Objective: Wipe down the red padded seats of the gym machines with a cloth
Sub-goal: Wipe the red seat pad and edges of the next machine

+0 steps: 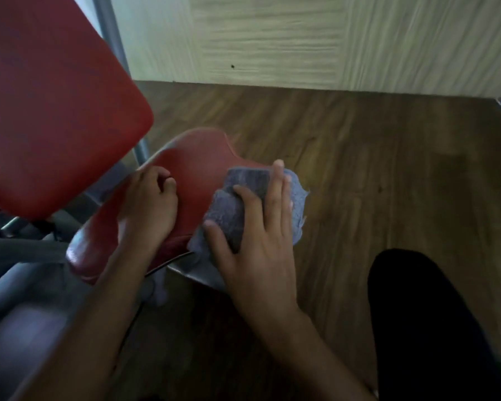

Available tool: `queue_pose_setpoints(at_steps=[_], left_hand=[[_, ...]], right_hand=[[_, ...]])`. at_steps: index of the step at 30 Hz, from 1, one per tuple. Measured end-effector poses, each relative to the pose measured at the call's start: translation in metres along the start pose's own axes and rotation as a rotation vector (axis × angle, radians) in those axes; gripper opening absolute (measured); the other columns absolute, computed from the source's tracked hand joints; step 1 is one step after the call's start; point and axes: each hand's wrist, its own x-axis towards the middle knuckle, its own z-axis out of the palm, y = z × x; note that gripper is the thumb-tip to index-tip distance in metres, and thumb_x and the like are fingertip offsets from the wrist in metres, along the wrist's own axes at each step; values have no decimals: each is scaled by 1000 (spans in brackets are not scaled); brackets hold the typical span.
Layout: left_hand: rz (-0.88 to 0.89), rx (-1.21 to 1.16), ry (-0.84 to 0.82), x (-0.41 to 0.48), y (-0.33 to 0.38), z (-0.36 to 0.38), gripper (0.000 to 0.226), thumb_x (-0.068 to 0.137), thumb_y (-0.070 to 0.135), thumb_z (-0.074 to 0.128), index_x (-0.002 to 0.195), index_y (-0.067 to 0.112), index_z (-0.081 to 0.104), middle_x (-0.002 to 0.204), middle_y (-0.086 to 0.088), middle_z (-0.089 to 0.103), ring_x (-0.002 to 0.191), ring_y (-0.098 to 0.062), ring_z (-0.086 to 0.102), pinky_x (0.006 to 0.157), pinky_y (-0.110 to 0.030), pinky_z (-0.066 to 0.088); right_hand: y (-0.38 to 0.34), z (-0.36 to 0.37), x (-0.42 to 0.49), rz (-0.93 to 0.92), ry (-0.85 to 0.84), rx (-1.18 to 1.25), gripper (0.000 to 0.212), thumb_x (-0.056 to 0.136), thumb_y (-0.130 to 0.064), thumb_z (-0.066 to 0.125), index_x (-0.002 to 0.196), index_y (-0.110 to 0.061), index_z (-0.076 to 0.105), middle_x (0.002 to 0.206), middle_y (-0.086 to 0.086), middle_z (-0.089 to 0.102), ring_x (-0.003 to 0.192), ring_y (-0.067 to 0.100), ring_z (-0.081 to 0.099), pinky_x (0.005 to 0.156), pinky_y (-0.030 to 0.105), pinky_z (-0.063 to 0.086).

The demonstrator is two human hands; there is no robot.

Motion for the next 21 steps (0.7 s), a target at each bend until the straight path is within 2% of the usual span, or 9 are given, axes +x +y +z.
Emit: queue_pose_setpoints(at_steps=[2,5,7,9,12,17,21], left_hand=[[-30,18,-8,1,0,1,24,100,27,45,120,22,58,133,-12,55,124,-31,52,104,-40,37],[-39,28,-11,5,4,3,27,99,22,44,121,18,58,133,-17,55,124,-35,52,105,-42,38],[80,-21,-27,7,16,9,32,96,21,44,121,12,62,130,-17,59,124,-35,53,107,-42,40],[224,-46,-87,6,29,15,37,97,29,44,126,15,63,133,-10,61,126,-31,53,109,-44,39],[299,-62,-150,4,34,17,49,94,46,37,131,24,61,136,1,61,127,-23,54,110,-47,39],[304,-85,-121,5,31,18,46,94,43,40,130,25,62,135,1,61,125,-19,54,110,-44,39],[275,-59,-137,8,33,20,47,95,44,37,132,27,61,136,0,61,125,-20,55,109,-43,40]], right_hand=[[1,-2,9,129,33,134,49,95,-56,51,131,-24,50,166,3,10,153,13,2,122,40,23],[2,-1,26,270,131,277,37,96,-53,49,122,-25,47,157,0,31,145,14,27,111,45,38],[0,5,21,300,202,356,44,98,-45,52,135,-25,40,155,0,34,144,13,31,113,45,36],[-5,11,1,334,197,444,66,99,-43,53,154,-31,19,162,-9,21,148,4,19,120,38,27],[-14,25,-35,299,202,425,78,99,-48,48,151,-42,-9,162,-24,-9,149,-4,-6,124,29,9],[-25,31,-54,335,176,530,81,96,-60,40,153,-35,-12,161,-24,-19,150,1,-13,124,31,4],[-15,17,-33,391,129,574,76,96,-62,39,153,-38,-6,162,-25,-11,146,-10,-10,125,33,7]])
